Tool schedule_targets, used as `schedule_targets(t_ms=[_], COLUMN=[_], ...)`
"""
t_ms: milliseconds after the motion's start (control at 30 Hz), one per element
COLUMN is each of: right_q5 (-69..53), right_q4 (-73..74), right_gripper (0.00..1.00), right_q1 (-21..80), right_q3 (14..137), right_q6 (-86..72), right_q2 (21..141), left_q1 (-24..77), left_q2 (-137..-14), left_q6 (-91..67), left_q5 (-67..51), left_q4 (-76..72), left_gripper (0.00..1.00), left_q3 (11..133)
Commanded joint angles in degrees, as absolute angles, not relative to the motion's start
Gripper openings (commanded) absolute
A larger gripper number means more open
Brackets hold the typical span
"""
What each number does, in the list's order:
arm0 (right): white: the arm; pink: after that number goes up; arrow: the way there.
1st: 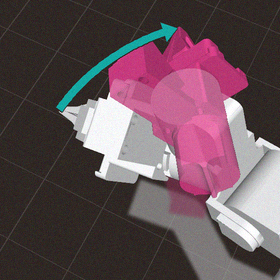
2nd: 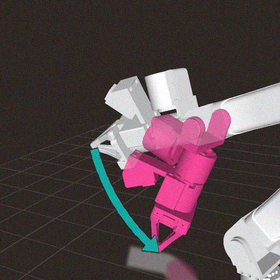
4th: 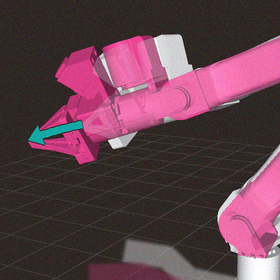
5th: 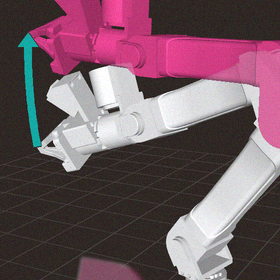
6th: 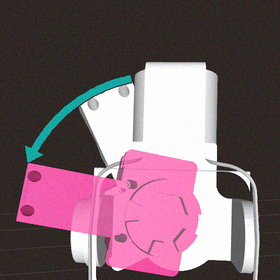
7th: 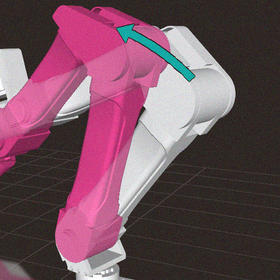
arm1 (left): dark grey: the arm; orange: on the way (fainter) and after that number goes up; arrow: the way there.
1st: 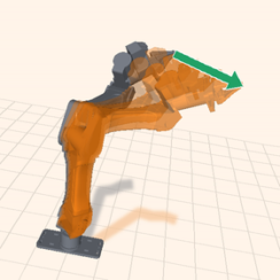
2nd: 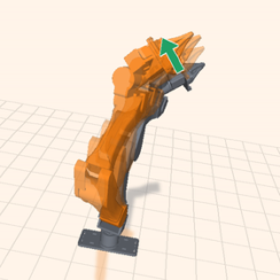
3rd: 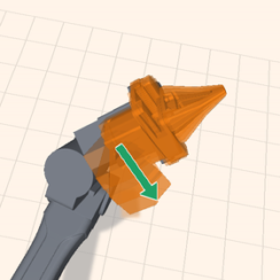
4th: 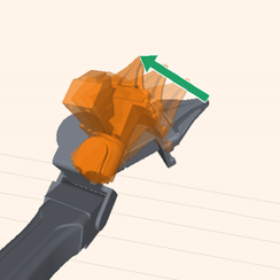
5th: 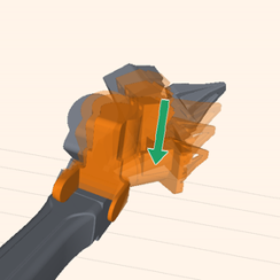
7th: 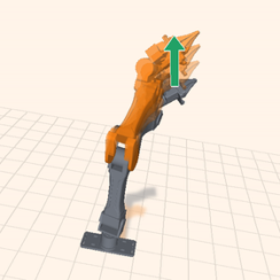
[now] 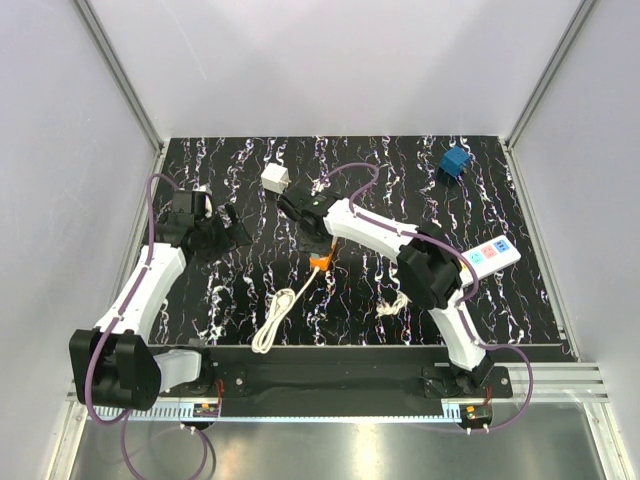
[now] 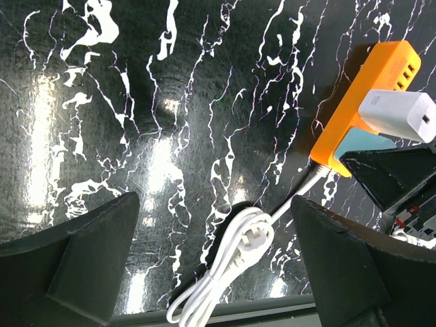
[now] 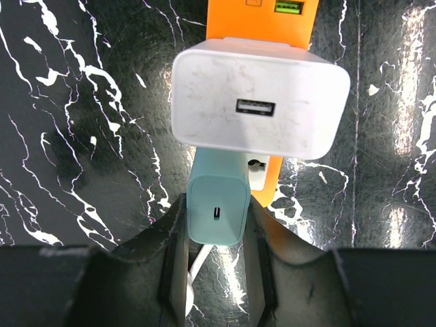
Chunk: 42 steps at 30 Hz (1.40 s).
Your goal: Insert the plug
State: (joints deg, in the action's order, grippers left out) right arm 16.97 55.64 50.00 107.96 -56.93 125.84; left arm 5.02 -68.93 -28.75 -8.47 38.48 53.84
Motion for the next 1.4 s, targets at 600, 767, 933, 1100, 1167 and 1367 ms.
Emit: schedule_targets(t_ms=[600, 767, 933, 1100, 1167, 1367], right_q5=[7.7, 6.9, 6.1, 6.9, 7.6, 10.3], right_q4=[60.8, 60.6, 58.5, 58.2, 58.2, 58.4], right_gripper=[0.0, 0.0, 0.0, 0.0, 0.0, 0.0], right_q1=[48.0, 47.9, 47.9, 46.3, 45.4, 41.5], right_q3=[111.1, 112.0, 112.2, 116.4, 118.0, 125.7], right_q6=[-50.0, -49.5, -48.6, -47.3, -46.4, -41.8], right_q2=[134.9, 136.0, 136.5, 138.9, 139.7, 143.1], left_q1=[4.6, 4.5, 4.4, 4.4, 4.4, 4.4], left_q2=[-66.7, -66.3, -65.5, -63.1, -62.2, -61.8], left_q6=[-28.3, -28.2, -28.6, -28.7, -28.7, -28.8], left_q5=[-7.1, -6.5, -6.2, -3.1, -2.6, -1.6], left_q4=[38.2, 38.3, 38.4, 38.2, 38.3, 38.3], left_gripper=[0.99, 0.99, 0.99, 0.99, 0.99, 0.99], left_q3=[53.6, 53.4, 53.5, 53.6, 53.4, 53.5])
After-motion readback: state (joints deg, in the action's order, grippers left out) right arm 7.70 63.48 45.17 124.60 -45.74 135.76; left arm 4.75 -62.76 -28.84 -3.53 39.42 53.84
